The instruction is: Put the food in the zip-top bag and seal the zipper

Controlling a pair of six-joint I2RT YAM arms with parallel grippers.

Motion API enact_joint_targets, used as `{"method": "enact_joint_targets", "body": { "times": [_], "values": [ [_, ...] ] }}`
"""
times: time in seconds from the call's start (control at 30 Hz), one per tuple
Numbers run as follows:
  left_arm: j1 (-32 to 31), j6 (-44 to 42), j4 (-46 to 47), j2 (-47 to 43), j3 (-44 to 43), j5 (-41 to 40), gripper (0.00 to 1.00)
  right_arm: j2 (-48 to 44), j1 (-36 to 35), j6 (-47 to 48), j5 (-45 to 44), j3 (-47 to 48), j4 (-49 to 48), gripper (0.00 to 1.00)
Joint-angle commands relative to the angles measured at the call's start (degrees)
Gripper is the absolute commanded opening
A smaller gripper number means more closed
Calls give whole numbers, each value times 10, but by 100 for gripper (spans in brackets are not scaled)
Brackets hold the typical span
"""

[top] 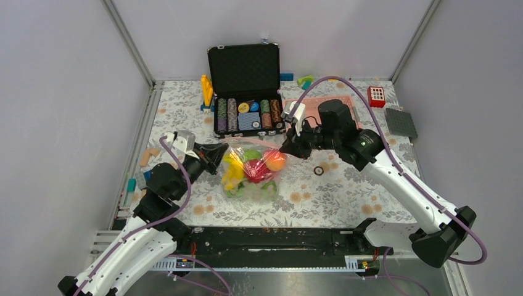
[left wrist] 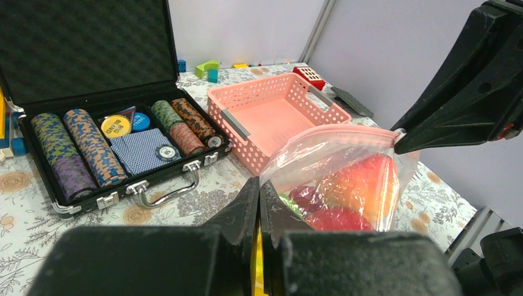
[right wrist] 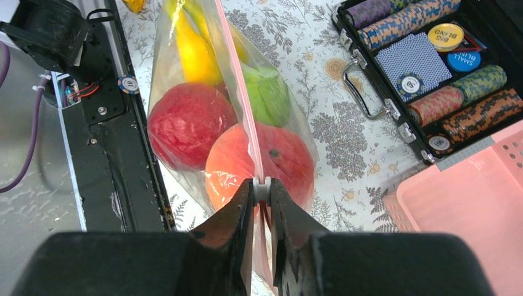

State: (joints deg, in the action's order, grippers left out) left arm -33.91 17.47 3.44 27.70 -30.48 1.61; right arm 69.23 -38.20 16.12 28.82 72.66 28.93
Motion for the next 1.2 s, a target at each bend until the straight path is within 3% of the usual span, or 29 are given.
{"method": "enact_joint_targets", "body": {
  "times": [0.0, 1.17],
  "values": [
    [11, 1, 28, -14, -9, -76, 0, -30, 16, -25, -53, -8, 10, 11],
    [11, 7, 10, -11, -14, -127, 0, -61, 43, -47, -130, -40, 42, 11]
  ]
}}
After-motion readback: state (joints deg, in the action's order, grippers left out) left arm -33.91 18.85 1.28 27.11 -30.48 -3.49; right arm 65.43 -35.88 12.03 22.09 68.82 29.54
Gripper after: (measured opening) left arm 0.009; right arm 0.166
